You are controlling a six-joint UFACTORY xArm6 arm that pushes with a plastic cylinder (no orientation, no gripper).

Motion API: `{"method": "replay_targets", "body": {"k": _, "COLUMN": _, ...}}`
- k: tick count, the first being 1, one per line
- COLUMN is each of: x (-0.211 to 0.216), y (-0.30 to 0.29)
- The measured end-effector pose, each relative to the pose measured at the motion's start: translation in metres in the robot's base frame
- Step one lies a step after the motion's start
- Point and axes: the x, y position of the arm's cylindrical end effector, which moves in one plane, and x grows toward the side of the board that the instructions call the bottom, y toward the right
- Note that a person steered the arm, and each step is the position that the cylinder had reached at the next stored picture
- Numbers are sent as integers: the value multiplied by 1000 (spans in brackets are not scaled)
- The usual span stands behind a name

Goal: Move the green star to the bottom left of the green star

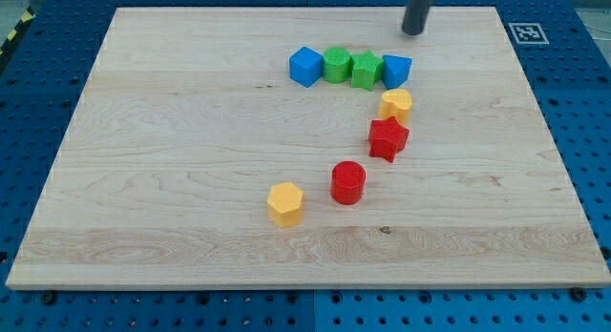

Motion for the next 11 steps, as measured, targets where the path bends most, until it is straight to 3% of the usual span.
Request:
{"method": "replay_targets", "body": {"k": 3, "x": 92, "y": -28}}
{"method": "replay_targets", "body": {"k": 5, "x": 100, "y": -38}}
{"method": "replay_targets", "body": {"k": 7, "x": 81, "y": -45}}
{"method": "replay_targets", "body": {"k": 9, "x": 121, "y": -95}}
{"method": "replay_targets", "body": {"k": 11, "x": 131, "y": -112}}
